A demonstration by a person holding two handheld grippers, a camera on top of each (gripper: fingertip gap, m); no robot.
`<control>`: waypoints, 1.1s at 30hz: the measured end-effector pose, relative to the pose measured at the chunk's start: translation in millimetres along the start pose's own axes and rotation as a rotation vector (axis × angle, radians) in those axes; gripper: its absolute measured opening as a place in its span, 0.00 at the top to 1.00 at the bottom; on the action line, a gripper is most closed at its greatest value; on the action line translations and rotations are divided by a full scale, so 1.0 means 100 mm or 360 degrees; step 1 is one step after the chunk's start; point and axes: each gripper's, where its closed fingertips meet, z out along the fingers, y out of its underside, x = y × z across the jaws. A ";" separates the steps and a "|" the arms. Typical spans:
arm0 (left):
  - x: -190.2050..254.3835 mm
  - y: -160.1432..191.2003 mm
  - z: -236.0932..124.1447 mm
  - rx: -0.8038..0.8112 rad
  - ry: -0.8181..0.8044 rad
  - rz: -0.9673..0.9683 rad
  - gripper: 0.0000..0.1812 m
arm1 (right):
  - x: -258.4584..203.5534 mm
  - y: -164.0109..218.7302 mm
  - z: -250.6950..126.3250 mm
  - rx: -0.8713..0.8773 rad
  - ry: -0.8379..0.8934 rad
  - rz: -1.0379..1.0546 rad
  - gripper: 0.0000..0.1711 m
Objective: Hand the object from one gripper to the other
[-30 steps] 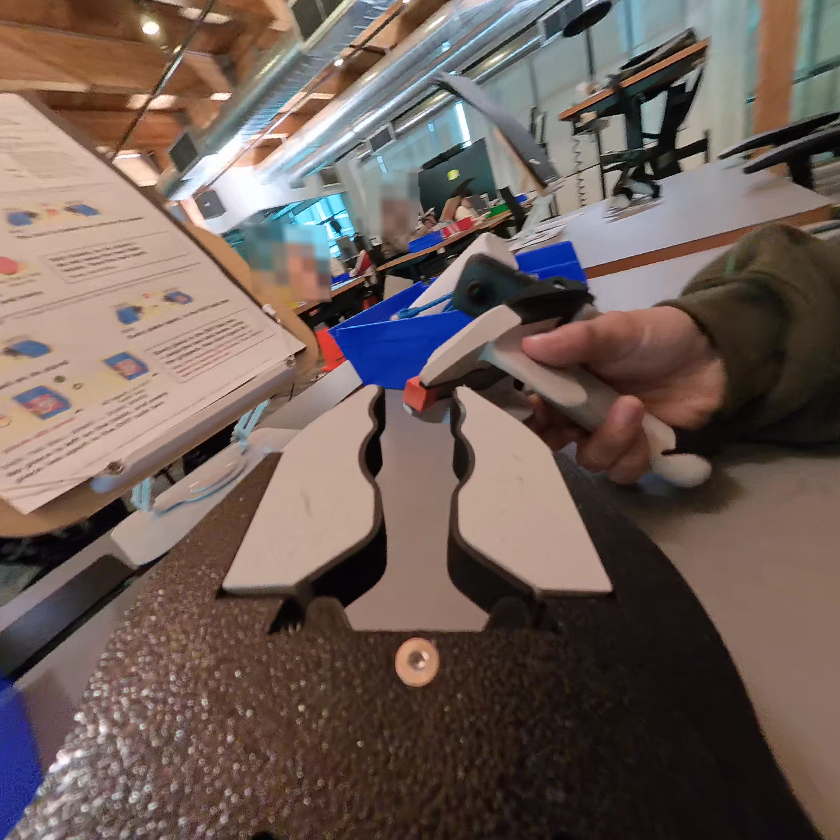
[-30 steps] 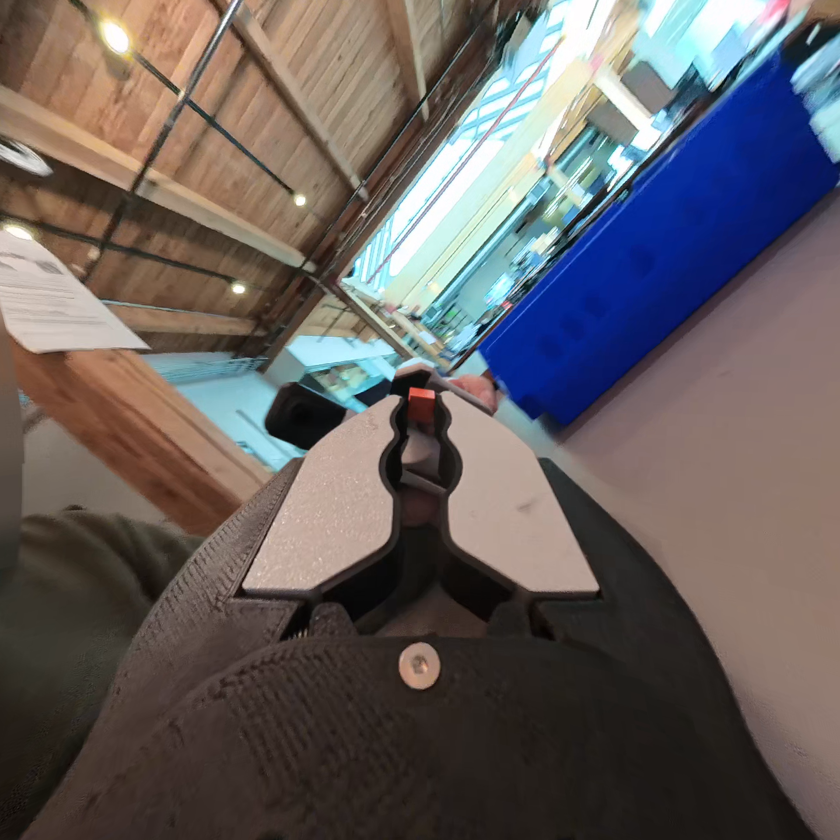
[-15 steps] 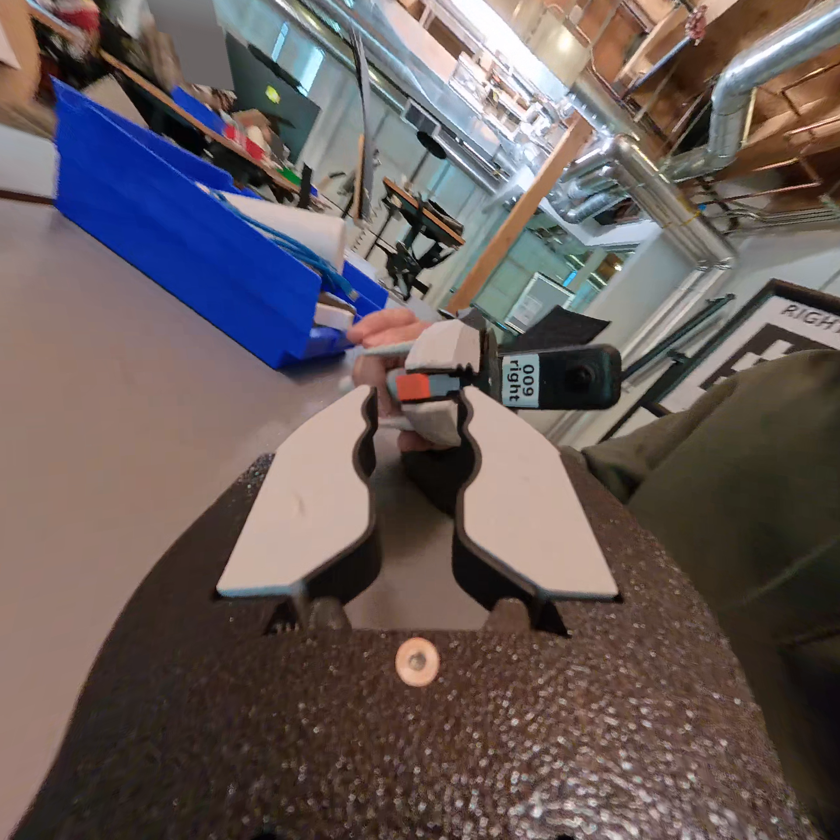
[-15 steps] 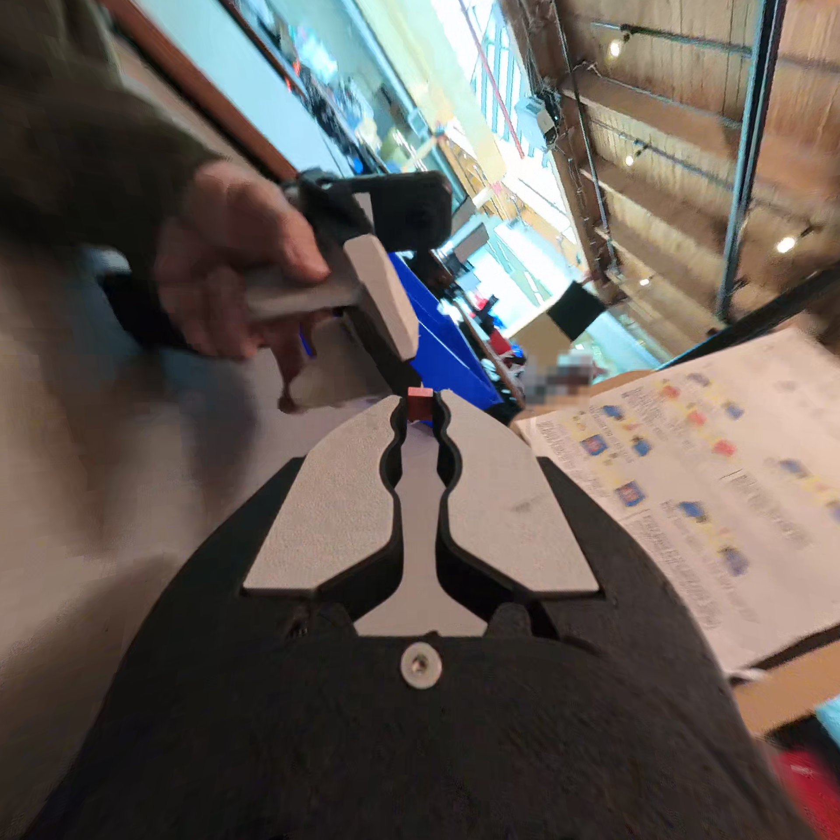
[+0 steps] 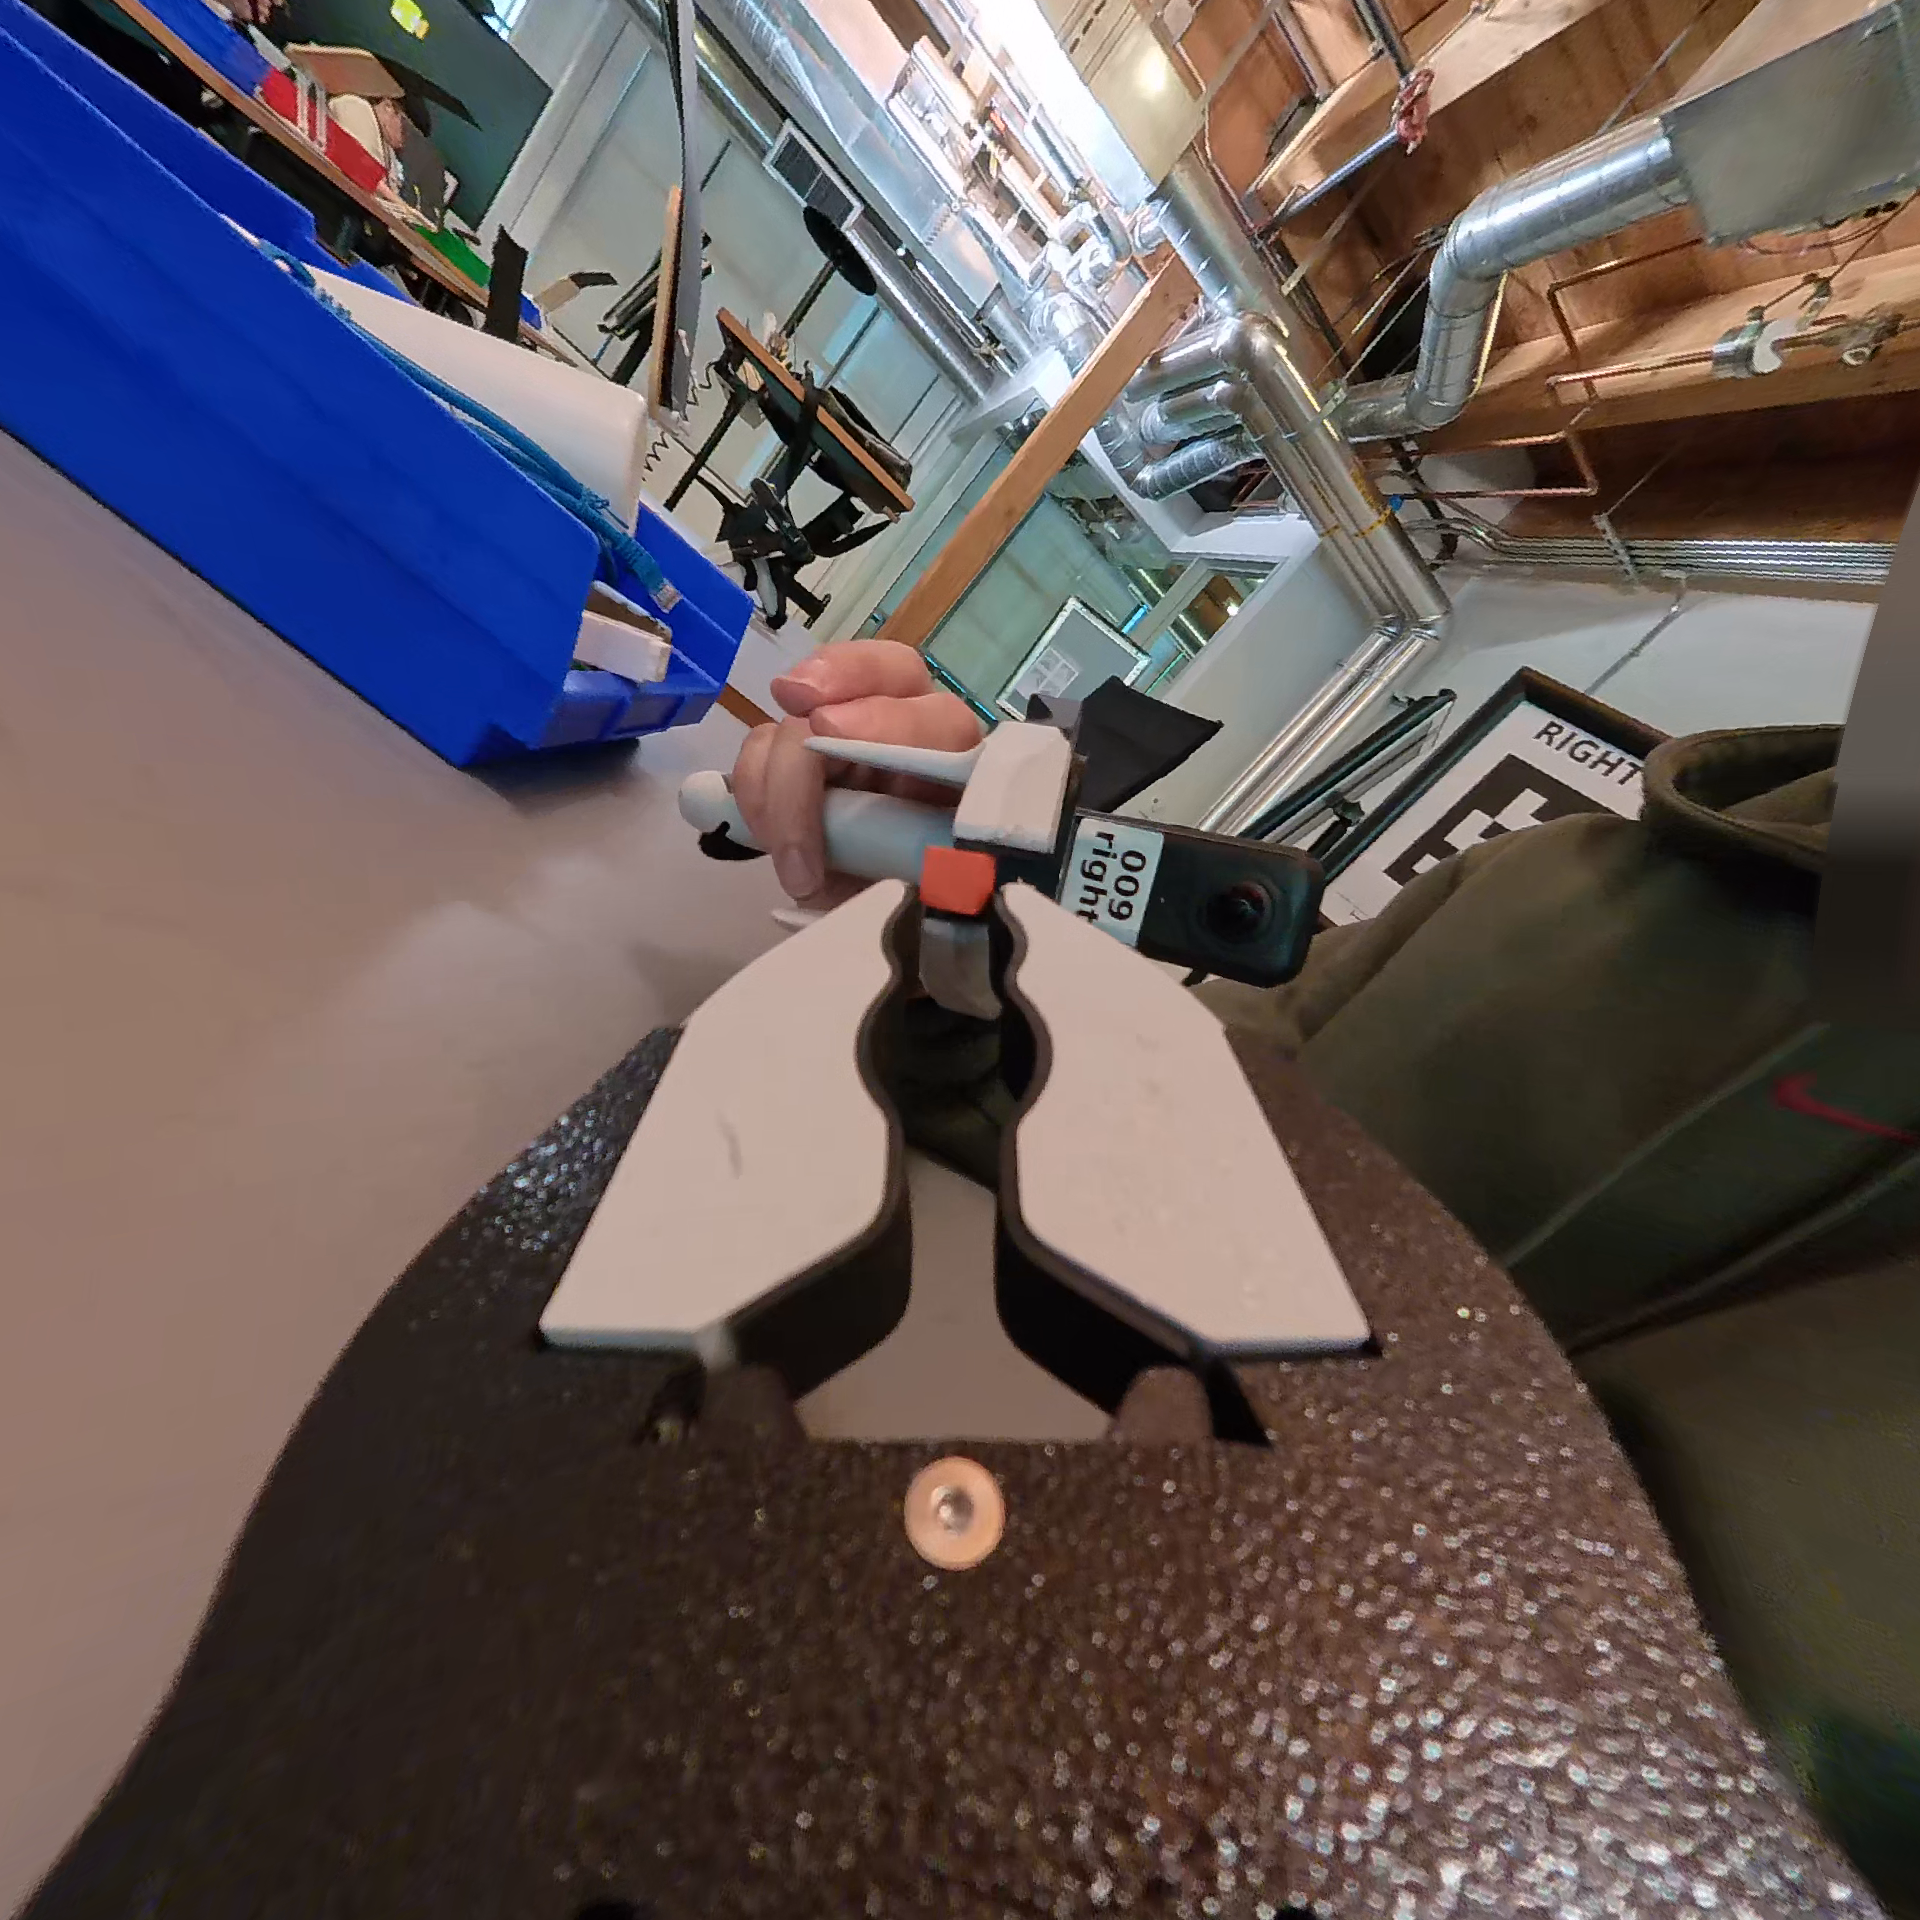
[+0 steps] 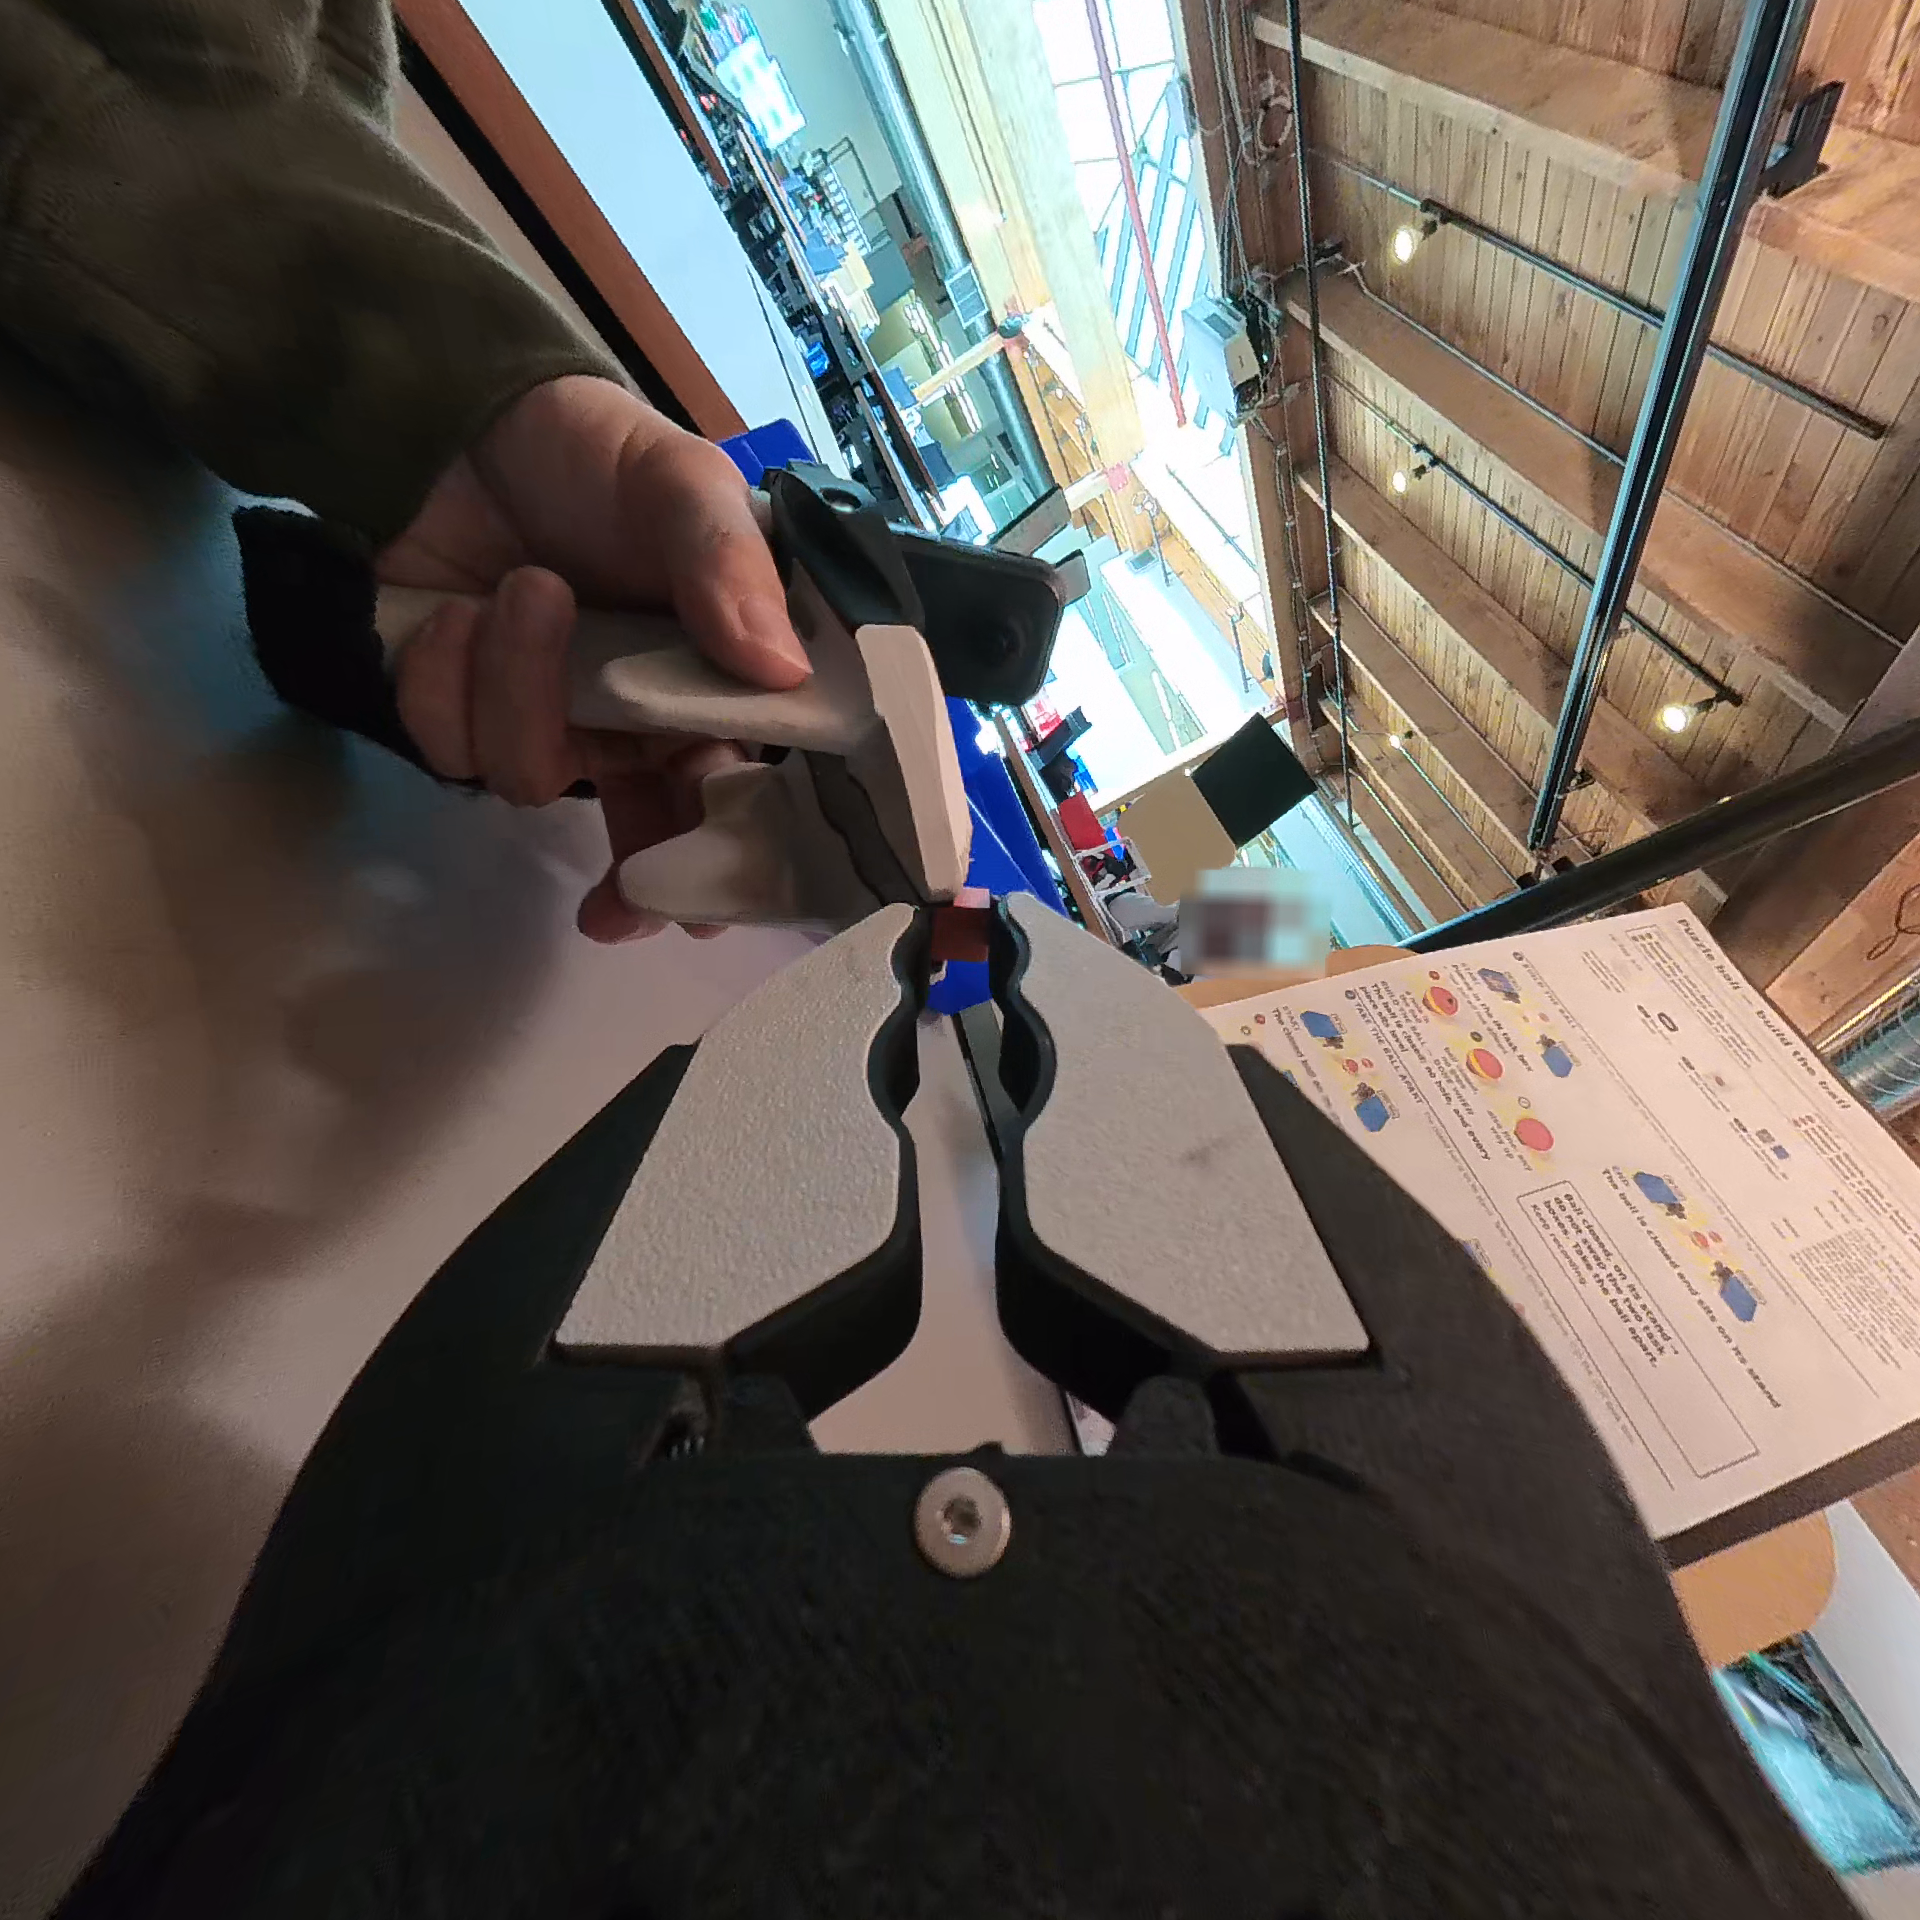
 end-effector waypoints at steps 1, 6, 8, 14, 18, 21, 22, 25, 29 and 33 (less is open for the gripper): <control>-0.01 0.00 0.00 0.0004 -0.0015 0.0015 0.94 | 0.00 0.01 0.00 -0.0011 0.0001 0.0007 0.94; -0.11 0.06 -0.04 -0.0123 -0.0155 0.0091 0.94 | -0.13 0.06 -0.02 -0.0003 -0.0181 0.0289 0.88; -0.15 0.14 -0.09 -0.0250 -0.0219 0.0121 0.94 | -0.17 0.07 -0.05 0.0008 -0.0273 0.0442 0.78; -0.13 0.51 -0.23 -0.0732 -0.0248 0.0211 0.94 | -0.48 0.01 -0.17 -0.0040 -0.0619 0.0197 0.77; -0.07 0.72 -0.28 -0.0958 -0.0188 0.0280 0.94 | -0.68 -0.16 -0.16 0.0036 -0.0774 0.0142 0.87; -0.02 0.79 -0.29 -0.1034 -0.0153 0.0299 0.94 | -0.78 -0.18 -0.15 0.0028 -0.0830 0.0110 0.89; -0.03 0.79 -0.29 -0.1046 -0.0161 0.0308 0.94 | -0.81 -0.18 -0.14 0.0024 -0.0848 0.0115 0.91; -0.02 0.79 -0.31 -0.1055 -0.0165 0.0325 0.94 | -0.83 -0.18 -0.13 0.0016 -0.0853 0.0114 0.93; -0.07 0.76 -0.32 -0.1031 -0.0211 0.0324 0.94 | -0.81 -0.11 -0.10 -0.0046 -0.0827 0.0094 0.94; -0.19 0.43 -0.30 -0.0689 -0.0347 0.0359 0.94 | -0.54 0.07 0.04 -0.0224 -0.0522 0.0221 0.94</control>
